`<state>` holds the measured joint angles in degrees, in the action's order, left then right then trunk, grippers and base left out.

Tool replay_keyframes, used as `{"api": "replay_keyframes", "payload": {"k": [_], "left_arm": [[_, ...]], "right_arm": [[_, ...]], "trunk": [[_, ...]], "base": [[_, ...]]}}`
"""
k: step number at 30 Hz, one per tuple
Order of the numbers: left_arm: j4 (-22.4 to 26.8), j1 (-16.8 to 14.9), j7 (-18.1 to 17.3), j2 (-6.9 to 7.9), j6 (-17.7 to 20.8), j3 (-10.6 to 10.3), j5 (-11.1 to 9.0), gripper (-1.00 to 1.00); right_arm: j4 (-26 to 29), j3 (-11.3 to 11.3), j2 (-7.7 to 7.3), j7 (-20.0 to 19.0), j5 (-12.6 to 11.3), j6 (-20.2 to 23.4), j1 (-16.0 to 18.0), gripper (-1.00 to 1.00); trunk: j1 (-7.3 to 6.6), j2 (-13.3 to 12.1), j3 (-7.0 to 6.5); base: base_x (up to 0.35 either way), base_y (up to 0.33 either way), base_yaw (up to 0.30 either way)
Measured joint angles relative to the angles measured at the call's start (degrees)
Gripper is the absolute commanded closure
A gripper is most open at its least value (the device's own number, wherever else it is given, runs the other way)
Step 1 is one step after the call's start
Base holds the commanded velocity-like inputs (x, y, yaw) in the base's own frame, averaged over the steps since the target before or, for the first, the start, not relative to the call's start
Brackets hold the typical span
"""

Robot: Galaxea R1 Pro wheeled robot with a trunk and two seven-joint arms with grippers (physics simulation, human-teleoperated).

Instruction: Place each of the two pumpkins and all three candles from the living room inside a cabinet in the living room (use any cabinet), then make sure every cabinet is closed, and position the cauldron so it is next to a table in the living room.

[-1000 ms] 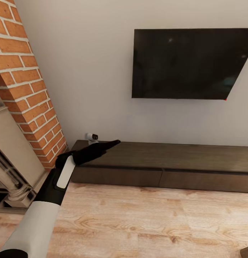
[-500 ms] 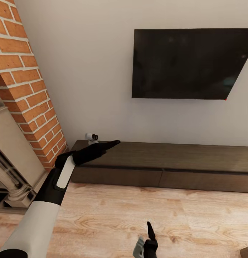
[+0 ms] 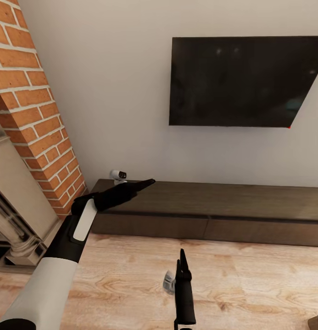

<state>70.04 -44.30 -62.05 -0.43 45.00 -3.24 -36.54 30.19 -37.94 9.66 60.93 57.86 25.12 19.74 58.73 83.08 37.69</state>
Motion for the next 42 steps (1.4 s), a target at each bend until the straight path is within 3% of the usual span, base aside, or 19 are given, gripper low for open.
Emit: {"api": "replay_keyframes", "payload": {"k": [7, 14, 25, 34, 42], "left_arm": [[-0.01, 0.0, -0.08, -0.25, -0.1, -0.01, -0.01, -1.0], [-0.05, 0.0, 0.01, -0.36, -0.24, -0.01, 0.15, -1.0], [0.31, 1.16, 0.0, 0.46, -1.02, 0.19, 0.09, -1.0], [0.36, 1.21, 0.2, 0.28, -1.02, 0.08, 0.24, -1.0], [0.51, 1.2, 0.36, -0.47, -1.11, 0.0, 0.28, -1.0]], "right_arm": [[-0.62, -0.07, -0.1, -1.51, -0.26, 2.84, 1.75, -1.0], [-0.96, -0.4, -0.67, -2.26, -0.09, 2.98, 1.73, -1.0], [-0.78, 0.23, -3.74, -2.5, -0.25, 2.72, 4.3, -1.0], [-0.47, 1.24, -6.65, -2.81, -0.43, -0.13, 5.24, -1.0], [-2.23, 3.8, -9.25, -3.23, -0.53, -2.7, 7.7, -1.0]], "trunk": [[0.0, 0.0, 0.0], [0.0, 0.0, 0.0], [0.0, 0.0, 0.0], [0.0, 0.0, 0.0], [0.0, 0.0, 0.0]], "base": [[0.0, 0.0, 0.0], [0.0, 0.0, 0.0], [0.0, 0.0, 0.0], [0.0, 0.0, 0.0], [0.0, 0.0, 0.0]]}}
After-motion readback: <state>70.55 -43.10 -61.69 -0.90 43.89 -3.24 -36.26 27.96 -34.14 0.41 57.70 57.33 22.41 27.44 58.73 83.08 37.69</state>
